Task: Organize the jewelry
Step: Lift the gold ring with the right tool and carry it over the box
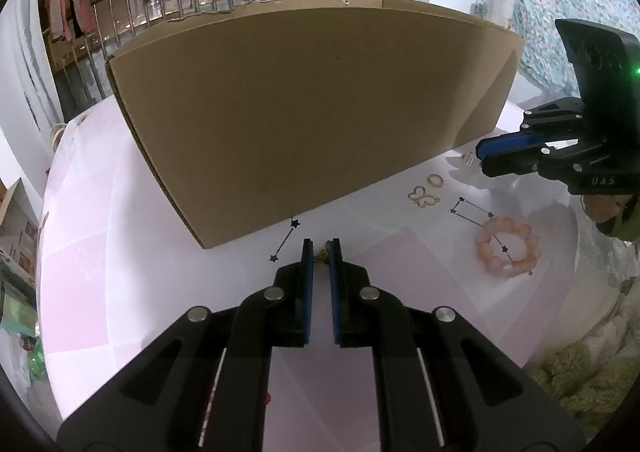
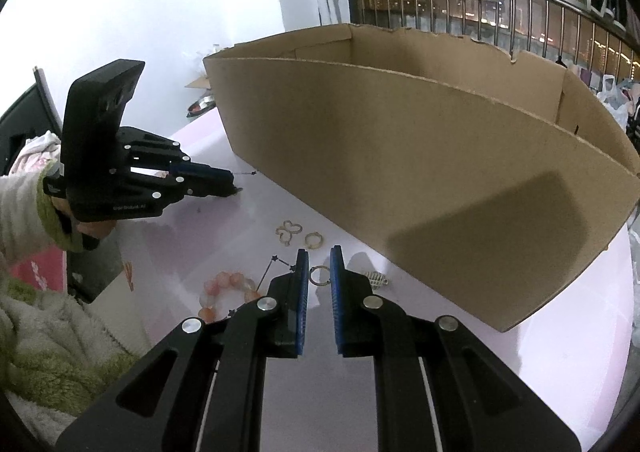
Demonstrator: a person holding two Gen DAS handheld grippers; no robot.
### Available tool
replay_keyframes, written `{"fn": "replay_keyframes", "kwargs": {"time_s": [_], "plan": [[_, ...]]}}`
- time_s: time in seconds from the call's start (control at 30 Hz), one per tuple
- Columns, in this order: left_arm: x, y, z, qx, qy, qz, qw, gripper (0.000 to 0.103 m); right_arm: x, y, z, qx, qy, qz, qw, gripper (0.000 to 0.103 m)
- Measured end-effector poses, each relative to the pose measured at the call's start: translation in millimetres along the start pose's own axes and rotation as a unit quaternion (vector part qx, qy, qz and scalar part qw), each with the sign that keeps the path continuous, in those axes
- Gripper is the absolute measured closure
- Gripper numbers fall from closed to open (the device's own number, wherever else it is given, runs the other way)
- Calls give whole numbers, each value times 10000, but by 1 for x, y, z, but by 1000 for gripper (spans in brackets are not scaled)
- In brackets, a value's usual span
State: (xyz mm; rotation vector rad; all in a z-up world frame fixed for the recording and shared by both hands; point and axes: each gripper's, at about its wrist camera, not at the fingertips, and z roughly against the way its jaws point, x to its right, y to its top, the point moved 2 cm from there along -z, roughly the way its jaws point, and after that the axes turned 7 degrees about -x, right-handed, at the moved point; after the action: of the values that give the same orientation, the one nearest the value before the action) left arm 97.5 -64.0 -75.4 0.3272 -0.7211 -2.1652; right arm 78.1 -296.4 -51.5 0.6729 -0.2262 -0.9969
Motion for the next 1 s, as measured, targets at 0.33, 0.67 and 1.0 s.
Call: {"fn": "replay_keyframes", "kwargs": {"time_s": [0.33,0.67,1.0], "plan": [[-1,0,14,158,49,15,9999,96,-4,1,7,99,-34,48,9999,92],[11,16,68,720,137,-117,9972,96,-17,15,37,503,-50,270,9984,92],[9,65,124,1519,194,-318,9877,96,-9,58,88,1309,-49,485,9902,92]]}}
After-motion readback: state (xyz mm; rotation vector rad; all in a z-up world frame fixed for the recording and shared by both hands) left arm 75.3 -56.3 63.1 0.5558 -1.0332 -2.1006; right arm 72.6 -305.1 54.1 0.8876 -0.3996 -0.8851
